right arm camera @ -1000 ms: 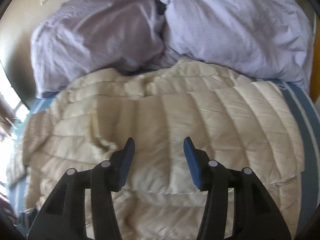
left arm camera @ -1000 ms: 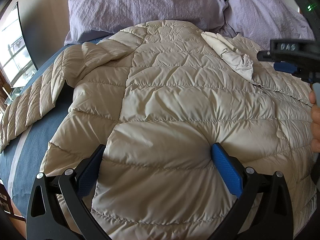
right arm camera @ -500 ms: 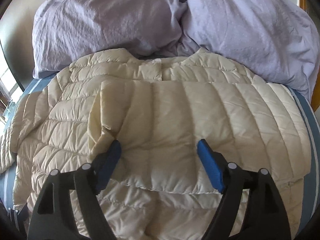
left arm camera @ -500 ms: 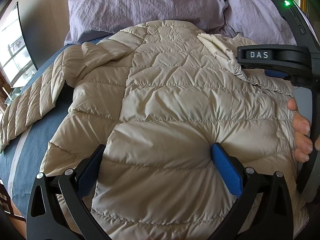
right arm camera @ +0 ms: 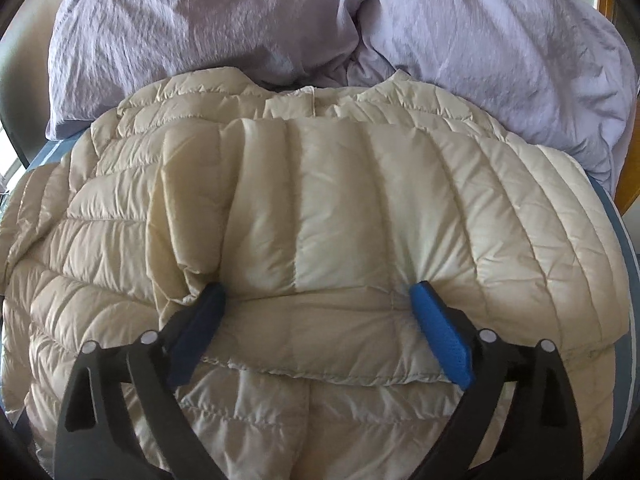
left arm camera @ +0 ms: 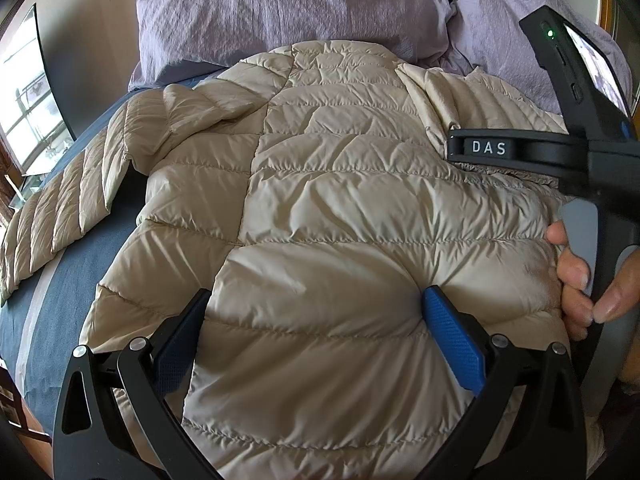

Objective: Fold large clothes

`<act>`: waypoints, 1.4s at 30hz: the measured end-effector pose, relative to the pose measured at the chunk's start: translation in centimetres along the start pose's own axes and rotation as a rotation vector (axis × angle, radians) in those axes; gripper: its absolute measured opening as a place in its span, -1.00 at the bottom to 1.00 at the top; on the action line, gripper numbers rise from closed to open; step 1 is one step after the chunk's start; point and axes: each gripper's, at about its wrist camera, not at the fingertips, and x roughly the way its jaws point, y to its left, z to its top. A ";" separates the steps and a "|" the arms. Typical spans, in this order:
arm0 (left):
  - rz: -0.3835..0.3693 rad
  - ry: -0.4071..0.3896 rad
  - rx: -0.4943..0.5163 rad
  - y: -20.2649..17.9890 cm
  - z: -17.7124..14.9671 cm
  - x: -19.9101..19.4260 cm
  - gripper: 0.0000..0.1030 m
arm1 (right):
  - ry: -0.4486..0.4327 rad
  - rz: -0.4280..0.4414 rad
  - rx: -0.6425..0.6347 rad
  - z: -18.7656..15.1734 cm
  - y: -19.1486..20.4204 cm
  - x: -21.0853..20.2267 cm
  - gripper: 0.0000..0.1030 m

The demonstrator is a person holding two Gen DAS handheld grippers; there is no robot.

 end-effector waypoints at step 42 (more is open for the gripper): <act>0.301 -0.002 -0.316 21.9 -1.0 -5.4 0.97 | 0.003 0.009 0.023 0.1 -0.3 0.2 0.97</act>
